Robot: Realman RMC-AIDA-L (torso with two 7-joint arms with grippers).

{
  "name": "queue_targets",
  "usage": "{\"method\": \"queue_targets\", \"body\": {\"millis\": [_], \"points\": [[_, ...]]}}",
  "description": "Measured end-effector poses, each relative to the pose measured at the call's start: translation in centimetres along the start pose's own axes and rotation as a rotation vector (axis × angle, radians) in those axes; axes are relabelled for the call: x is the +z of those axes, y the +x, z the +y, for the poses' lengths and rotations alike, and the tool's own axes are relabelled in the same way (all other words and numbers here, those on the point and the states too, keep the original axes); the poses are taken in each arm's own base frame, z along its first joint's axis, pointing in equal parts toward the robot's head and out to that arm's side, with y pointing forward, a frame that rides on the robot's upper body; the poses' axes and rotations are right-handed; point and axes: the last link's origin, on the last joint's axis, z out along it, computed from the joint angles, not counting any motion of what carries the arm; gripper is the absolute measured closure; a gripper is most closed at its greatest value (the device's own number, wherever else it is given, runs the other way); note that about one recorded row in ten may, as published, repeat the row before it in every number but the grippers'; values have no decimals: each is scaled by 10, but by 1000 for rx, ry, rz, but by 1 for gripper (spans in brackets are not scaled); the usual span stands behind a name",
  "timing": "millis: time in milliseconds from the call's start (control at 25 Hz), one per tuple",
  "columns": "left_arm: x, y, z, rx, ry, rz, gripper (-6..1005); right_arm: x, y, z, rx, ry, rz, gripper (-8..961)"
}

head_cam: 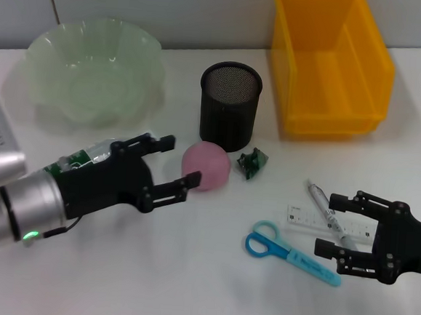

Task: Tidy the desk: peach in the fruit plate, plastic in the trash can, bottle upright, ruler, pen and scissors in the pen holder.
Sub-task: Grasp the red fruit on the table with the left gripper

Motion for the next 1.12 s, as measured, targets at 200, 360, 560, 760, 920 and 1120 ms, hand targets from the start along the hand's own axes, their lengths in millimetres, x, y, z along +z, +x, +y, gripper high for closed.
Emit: {"method": "queue_targets", "body": {"millis": [200, 360, 560, 760, 920, 1120], "points": [[18, 5, -2, 52, -39, -55, 217, 1, -1, 0, -1, -4, -2, 122], [25, 5, -7, 72, -22, -91, 217, 2, -2, 0, -5, -12, -6, 122], [31, 5, -12, 91, 13, -110, 217, 6, -5, -1, -10, -26, -7, 122], [43, 2, -11, 142, 3, -181, 217, 10, -7, -2, -10, -41, -11, 123], [49, 4, -12, 166, 7, -200, 228, 13, -9, -3, -11, -47, -13, 123], [51, 3, -15, 174, 27, -215, 257, 17, -10, -2, -6, -61, -20, 123]]}}
